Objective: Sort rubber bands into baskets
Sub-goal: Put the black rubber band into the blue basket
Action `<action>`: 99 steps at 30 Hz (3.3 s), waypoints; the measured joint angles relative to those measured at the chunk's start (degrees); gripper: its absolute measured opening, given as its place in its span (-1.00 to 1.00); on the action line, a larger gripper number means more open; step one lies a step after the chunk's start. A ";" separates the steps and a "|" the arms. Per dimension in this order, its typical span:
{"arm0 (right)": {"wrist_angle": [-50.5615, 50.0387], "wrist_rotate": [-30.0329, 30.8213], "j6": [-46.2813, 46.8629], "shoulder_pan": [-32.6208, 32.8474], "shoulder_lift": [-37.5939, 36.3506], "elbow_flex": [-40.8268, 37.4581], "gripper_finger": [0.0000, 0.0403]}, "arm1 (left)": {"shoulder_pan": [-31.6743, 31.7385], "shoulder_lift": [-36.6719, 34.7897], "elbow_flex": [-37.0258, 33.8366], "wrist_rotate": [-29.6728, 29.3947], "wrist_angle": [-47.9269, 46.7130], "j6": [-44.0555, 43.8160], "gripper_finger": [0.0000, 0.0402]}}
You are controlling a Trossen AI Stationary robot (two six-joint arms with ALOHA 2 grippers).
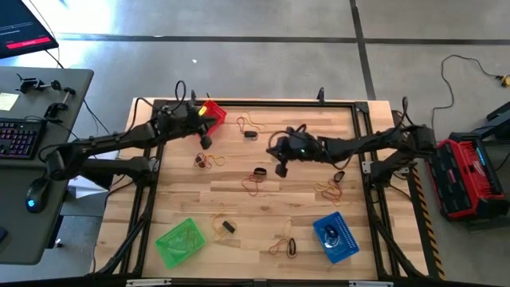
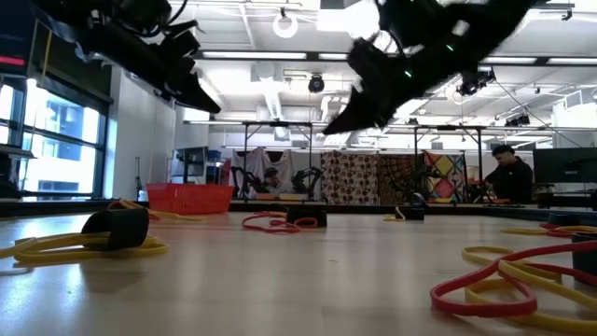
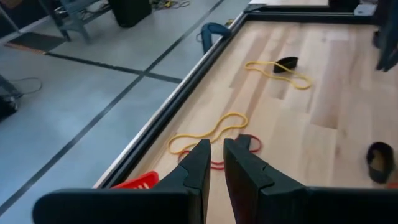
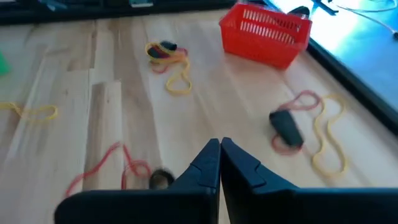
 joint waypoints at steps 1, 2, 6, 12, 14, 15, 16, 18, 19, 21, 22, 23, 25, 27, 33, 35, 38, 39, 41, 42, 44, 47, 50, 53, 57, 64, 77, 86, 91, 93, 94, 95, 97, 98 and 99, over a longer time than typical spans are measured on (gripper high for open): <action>2.52 0.02 1.11 0.21 -0.20 -2.20 -1.00 | -0.32 -0.05 -0.16 0.24 0.07 0.00 -0.83; 5.20 0.02 2.39 0.39 -0.44 -4.00 -1.00 | -0.52 -0.04 -0.28 0.56 0.02 0.00 -0.83; 8.49 0.58 7.16 1.33 -2.17 -9.11 -1.00 | -1.43 0.22 -0.38 1.69 -0.01 -0.02 -0.83; 1.57 4.13 9.55 2.67 -6.48 -9.38 -1.00 | -2.49 0.26 -0.36 3.30 -0.27 0.17 -0.83; -0.83 5.97 9.40 2.88 -7.91 -9.05 -1.00 | -2.49 0.28 -0.36 4.94 -0.58 0.94 -0.83; -1.61 6.41 9.37 2.88 -8.60 -9.05 -1.00 | -2.47 0.28 -0.36 6.03 -0.61 1.31 -0.83; -2.38 6.47 9.43 2.88 -9.06 -9.01 -1.00 | -2.44 0.28 -0.45 7.14 -0.29 1.37 -0.83; -4.33 6.54 9.70 2.86 -9.76 -9.01 -1.00 | -2.32 0.28 -0.84 9.14 0.33 1.39 -0.83; -4.55 6.54 9.72 2.88 -9.99 -9.01 -1.00 | -2.32 0.28 -1.15 9.78 0.51 1.40 -0.83; -5.58 6.58 9.98 2.98 -10.47 -9.01 -1.00 | -2.34 0.36 -1.39 10.02 -0.36 1.36 -0.83; -6.06 6.63 10.43 3.05 -10.50 -9.01 -1.00 | -2.34 0.47 -1.39 10.01 -0.53 1.35 -0.83; -6.62 6.68 10.86 3.05 -10.48 -9.01 -1.00 | -2.34 0.50 -1.39 9.94 -0.84 1.35 -0.83; -8.02 8.79 12.71 3.07 -10.46 -9.01 -1.00 | -2.36 0.49 -1.39 9.88 -1.23 1.31 -0.83; -10.19 12.00 15.44 2.93 -10.46 -8.97 -1.00 | -2.36 0.50 -1.39 9.85 -1.25 0.92 -0.83; -19.91 14.78 20.59 0.21 -10.44 -8.97 -0.95 | -2.36 0.52 -1.39 9.85 -0.06 0.98 -0.83; -22.49 14.80 21.28 -1.11 -10.43 -8.97 -0.87 | -2.34 0.99 -1.39 11.81 0.54 1.88 -0.83; -25.85 14.88 21.29 -3.16 -10.43 -8.97 -0.70 | -2.30 2.22 -1.39 18.69 1.13 3.21 -0.83; -26.78 15.27 21.28 -3.88 -10.43 -8.97 -0.64 | -2.32 2.85 -1.39 20.88 1.70 3.29 -0.83; -28.38 15.56 20.80 -5.33 -10.43 -8.97 -0.52 | -2.32 4.24 -1.39 24.72 2.51 3.32 -0.83; -29.04 15.58 20.20 -6.18 -10.43 -8.97 -0.47 | -2.33 5.04 -1.39 25.82 3.25 3.29 -0.83; -29.62 15.63 19.11 -7.83 -10.43 -8.97 -0.38 | -2.38 6.52 -1.39 26.10 4.69 3.03 -0.83; -29.79 15.65 16.74 -10.47 -10.37 -8.97 -0.29 | -2.44 8.36 -1.39 25.99 6.66 3.46 -0.83; -29.77 15.44 13.60 -13.05 -10.33 -8.97 -0.26 | -2.73 9.09 -1.39 27.37 8.64 4.59 -0.83; -29.71 13.95 10.65 -15.21 -10.30 -8.97 -0.26 | -3.35 9.65 -2.43 34.24 12.95 4.82 -0.83; -29.61 12.66 9.26 -16.95 -10.28 -8.97 -0.26 | -4.72 9.70 -8.58 36.61 26.10 1.88 -0.83; -28.56 9.03 7.14 -17.77 -10.28 -8.97 -0.26 | -5.01 9.70 -14.02 39.19 30.85 0.31 -0.83; -28.01 4.58 3.71 -20.74 -10.26 -8.99 -0.26 | -6.51 9.68 -14.15 39.07 31.26 0.83 -0.83; -27.53 2.19 3.71 -22.46 -10.24 -9.40 -0.26 | -6.49 9.68 -14.15 38.87 31.24 0.84 -0.83; -24.84 1.86 4.21 -22.46 -10.22 -11.70 -0.26 | -6.49 9.68 -14.15 38.60 31.21 0.85 -0.83; -23.90 1.86 4.80 -22.46 -10.22 -12.61 -0.26 | -6.49 9.68 -14.15 38.62 31.21 0.83 -0.83; -23.59 1.91 5.10 -22.46 -10.22 -12.83 -0.26 | -6.49 9.68 -14.15 38.62 31.19 0.83 -0.83; -23.12 2.03 5.26 -22.44 -10.22 -12.92 -0.26 | -6.49 9.68 -14.15 38.60 31.19 0.83 -0.83; -21.84 2.12 5.21 -22.44 -10.22 -12.92 -0.25 | -6.49 9.68 -14.15 38.62 31.18 0.83 -0.83; -21.04 2.15 5.14 -22.46 -10.22 -12.92 -0.24 | -6.49 9.68 -14.15 38.62 31.19 0.83 -0.83; -20.31 2.15 4.75 -22.46 -10.22 -12.92 -0.23 | -6.49 9.68 -14.15 38.62 31.19 0.83 -0.83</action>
